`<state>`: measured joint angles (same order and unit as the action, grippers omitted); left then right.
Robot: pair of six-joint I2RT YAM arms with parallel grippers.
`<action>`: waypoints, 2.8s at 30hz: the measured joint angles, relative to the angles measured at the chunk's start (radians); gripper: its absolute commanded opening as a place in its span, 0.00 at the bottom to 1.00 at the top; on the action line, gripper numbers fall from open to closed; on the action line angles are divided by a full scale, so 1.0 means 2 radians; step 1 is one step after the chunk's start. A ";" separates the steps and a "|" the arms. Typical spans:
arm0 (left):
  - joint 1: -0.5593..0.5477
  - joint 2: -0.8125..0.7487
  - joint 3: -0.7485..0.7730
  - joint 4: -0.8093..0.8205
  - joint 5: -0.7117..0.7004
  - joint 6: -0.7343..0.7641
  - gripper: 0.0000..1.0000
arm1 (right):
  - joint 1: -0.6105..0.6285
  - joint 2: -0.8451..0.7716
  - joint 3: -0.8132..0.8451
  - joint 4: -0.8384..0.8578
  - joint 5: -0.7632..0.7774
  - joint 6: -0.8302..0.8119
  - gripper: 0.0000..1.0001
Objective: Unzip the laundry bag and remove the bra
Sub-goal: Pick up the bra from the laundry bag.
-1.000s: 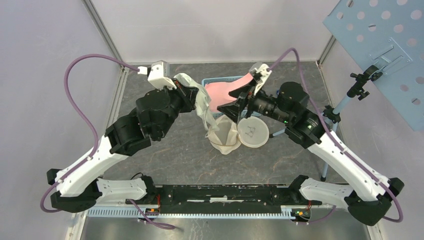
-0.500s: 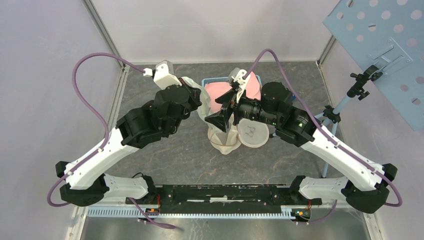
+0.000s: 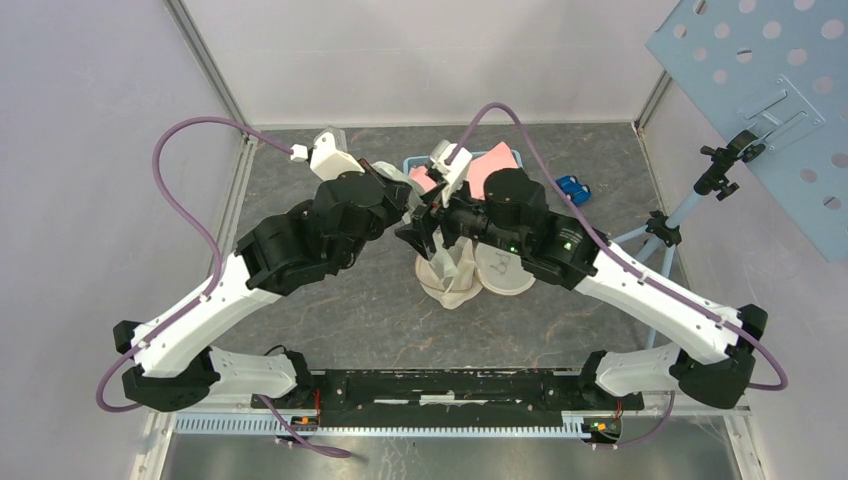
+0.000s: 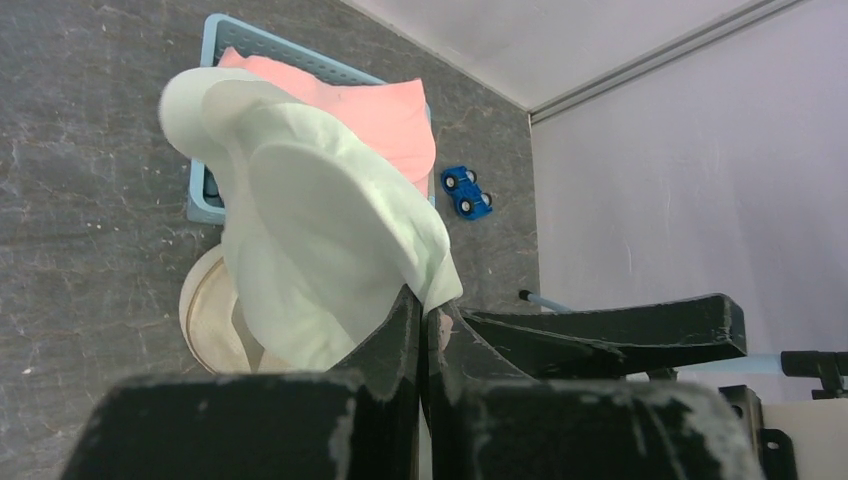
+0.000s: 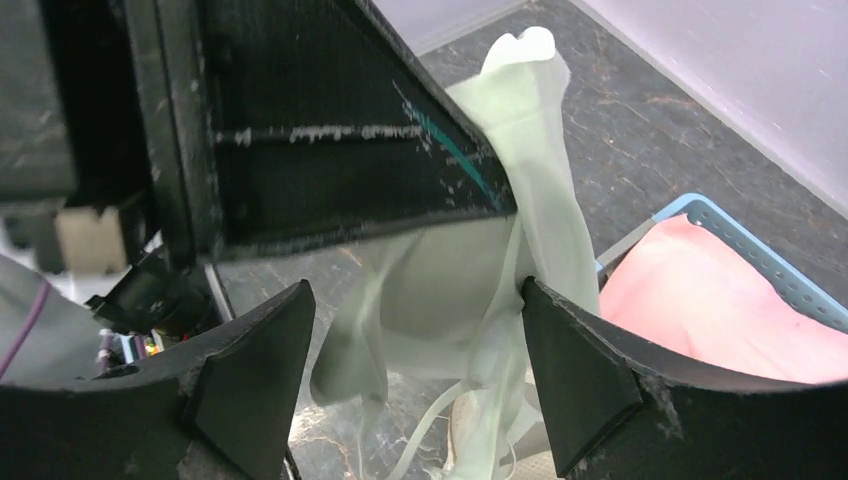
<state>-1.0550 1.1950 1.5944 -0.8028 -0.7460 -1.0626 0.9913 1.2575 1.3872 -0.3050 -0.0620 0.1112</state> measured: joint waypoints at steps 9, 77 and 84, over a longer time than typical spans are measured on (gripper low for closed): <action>0.000 0.003 0.000 -0.008 0.011 -0.020 0.02 | 0.017 0.023 0.017 -0.015 0.085 -0.021 0.18; 0.036 -0.154 -0.176 0.057 0.550 0.480 0.03 | 0.031 0.008 0.124 -0.266 -0.191 -0.106 0.03; 0.037 -0.146 -0.173 0.055 0.510 0.476 0.84 | 0.031 0.007 0.117 -0.272 -0.157 -0.103 0.00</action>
<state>-0.9817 0.9035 1.2491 -0.6937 0.2745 -0.1101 1.0523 1.2724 1.6207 -0.8494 -0.3763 -0.0944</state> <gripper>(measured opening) 0.667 0.020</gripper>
